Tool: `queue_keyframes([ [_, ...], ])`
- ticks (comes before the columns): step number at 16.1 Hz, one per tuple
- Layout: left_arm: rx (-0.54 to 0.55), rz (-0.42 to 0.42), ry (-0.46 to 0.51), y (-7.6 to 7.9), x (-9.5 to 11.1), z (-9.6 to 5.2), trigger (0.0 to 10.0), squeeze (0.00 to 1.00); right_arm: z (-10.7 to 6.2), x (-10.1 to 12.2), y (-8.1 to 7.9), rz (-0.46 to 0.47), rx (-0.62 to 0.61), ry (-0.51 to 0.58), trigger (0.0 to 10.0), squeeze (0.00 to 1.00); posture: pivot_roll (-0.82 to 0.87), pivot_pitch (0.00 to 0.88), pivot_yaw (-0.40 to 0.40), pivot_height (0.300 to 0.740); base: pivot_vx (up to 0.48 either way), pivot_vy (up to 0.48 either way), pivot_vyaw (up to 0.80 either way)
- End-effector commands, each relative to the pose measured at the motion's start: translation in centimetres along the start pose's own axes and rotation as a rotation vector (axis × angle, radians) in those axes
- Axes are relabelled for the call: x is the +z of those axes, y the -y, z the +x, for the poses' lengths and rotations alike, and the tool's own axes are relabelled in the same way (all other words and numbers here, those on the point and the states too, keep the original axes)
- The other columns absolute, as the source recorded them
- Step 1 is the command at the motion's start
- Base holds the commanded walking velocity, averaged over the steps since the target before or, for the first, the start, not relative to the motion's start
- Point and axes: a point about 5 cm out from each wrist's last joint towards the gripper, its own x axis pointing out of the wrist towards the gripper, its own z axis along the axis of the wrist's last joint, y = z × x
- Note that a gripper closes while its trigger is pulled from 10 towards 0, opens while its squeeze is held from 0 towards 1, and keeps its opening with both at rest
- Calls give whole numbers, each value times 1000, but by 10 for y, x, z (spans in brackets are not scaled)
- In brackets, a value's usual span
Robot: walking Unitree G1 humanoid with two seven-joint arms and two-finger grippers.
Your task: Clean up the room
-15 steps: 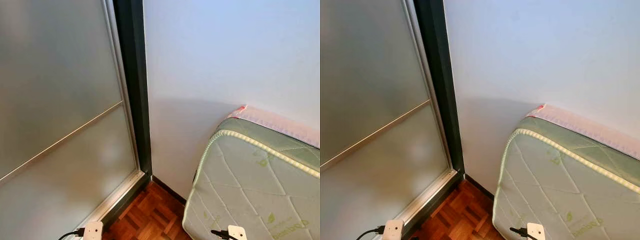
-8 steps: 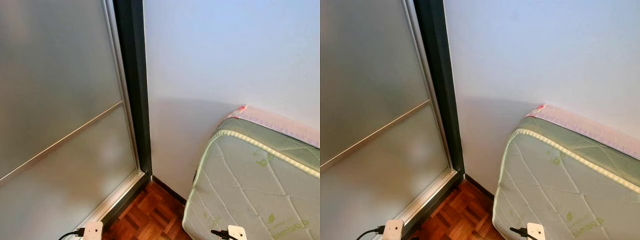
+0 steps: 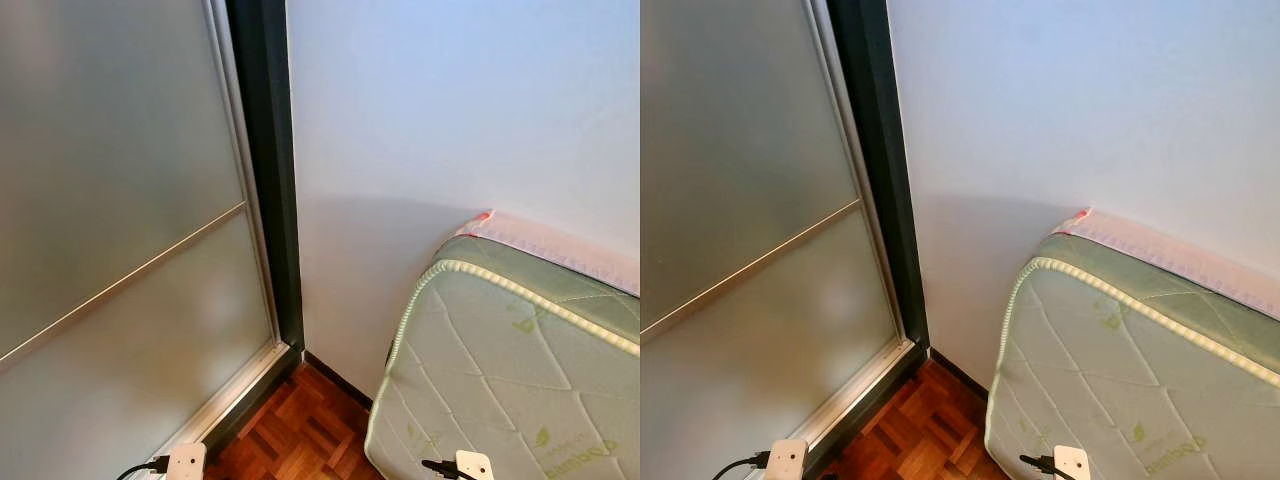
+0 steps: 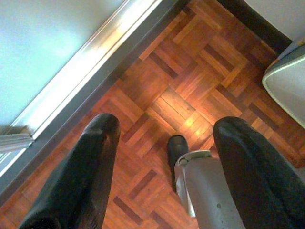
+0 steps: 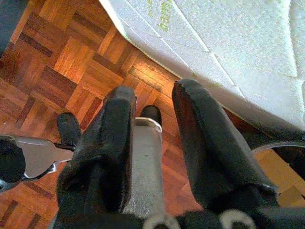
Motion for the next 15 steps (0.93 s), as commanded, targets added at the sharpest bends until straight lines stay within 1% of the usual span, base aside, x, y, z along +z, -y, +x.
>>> queue_keyframes([
  [1,-4,-109,-101,9,0,5,10000,0,6,59,21,51,20,82,10000,0,126,0,-136,740,0,0,0],
  [5,-4,-109,-101,9,0,5,10000,0,6,59,21,51,20,82,10000,0,126,0,-136,740,0,0,0],
  [6,0,-115,-88,10,4,6,10000,0,6,59,20,34,23,74,10000,0,125,0,-135,740,0,0,0],
  [7,7,-94,-73,9,10,7,10000,0,5,51,17,57,31,75,10000,0,130,0,-128,740,0,0,0],
  [8,15,-58,-55,9,17,9,10000,0,5,42,11,104,43,82,10000,0,130,0,-128,740,0,0,0],
  [15,15,-58,-71,10,16,10,10000,0,5,42,10,103,51,76,10000,0,137,0,-129,740,0,0,0],
])
